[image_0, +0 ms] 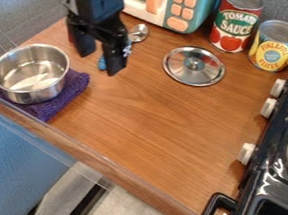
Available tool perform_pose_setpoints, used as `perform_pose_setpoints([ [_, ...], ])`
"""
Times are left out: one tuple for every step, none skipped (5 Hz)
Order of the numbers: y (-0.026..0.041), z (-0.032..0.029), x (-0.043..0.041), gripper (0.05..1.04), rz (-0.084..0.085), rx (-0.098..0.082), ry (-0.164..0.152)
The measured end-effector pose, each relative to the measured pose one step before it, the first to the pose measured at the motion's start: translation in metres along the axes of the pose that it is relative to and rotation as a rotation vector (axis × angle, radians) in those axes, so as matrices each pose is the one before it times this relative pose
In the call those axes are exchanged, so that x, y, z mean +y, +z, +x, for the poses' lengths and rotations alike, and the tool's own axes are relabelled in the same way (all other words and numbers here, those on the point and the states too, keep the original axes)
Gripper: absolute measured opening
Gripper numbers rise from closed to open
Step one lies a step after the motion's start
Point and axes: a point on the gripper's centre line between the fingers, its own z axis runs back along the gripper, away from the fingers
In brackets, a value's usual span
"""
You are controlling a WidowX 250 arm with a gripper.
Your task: Move the silver pot to the bottom center of the table
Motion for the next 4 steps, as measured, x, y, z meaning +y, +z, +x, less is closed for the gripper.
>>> perform_pose_setpoints([
  [-0.01735,-0.0148,0.01192,1.0,0.0314,0.0925,0.0342],
  [-0.02428,-0.00544,0.00829,1.001,0.021,0.0783,0.0153],
  [-0.00589,-0.00437,0.00182,1.001,0.0068,0.0382,0.0013],
  [0.01386,0.00218,-0.00751,1.0,-0.0276,-0.0673,-0.0267],
])
